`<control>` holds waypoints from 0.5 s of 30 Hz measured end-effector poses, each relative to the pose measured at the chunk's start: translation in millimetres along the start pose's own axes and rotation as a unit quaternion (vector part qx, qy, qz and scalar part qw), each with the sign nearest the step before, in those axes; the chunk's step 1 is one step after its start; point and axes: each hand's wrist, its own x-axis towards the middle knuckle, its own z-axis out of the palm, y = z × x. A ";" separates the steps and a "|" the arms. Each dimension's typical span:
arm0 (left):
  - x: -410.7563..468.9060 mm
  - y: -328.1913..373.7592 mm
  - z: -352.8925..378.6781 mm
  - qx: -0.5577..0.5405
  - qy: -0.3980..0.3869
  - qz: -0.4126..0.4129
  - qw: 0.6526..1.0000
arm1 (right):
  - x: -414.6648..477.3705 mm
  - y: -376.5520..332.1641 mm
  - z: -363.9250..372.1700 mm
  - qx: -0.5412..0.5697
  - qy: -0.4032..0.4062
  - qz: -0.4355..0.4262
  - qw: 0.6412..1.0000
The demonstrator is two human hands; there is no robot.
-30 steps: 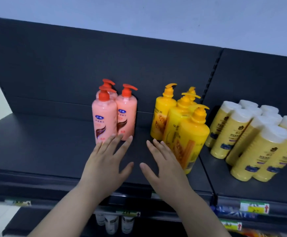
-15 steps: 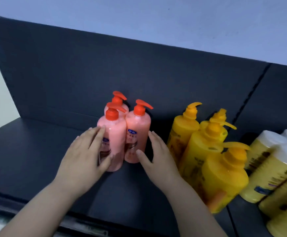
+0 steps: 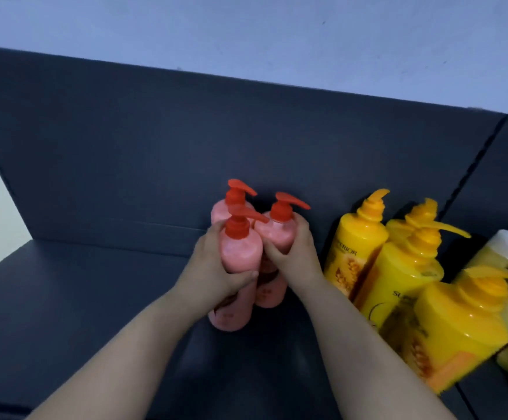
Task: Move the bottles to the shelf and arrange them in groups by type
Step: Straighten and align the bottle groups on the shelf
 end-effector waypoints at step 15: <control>6.4 -12.6 -62.6 0.122 -0.268 0.120 0.948 | -27.0 -11.0 -19.0 -0.062 -0.013 0.002 0.998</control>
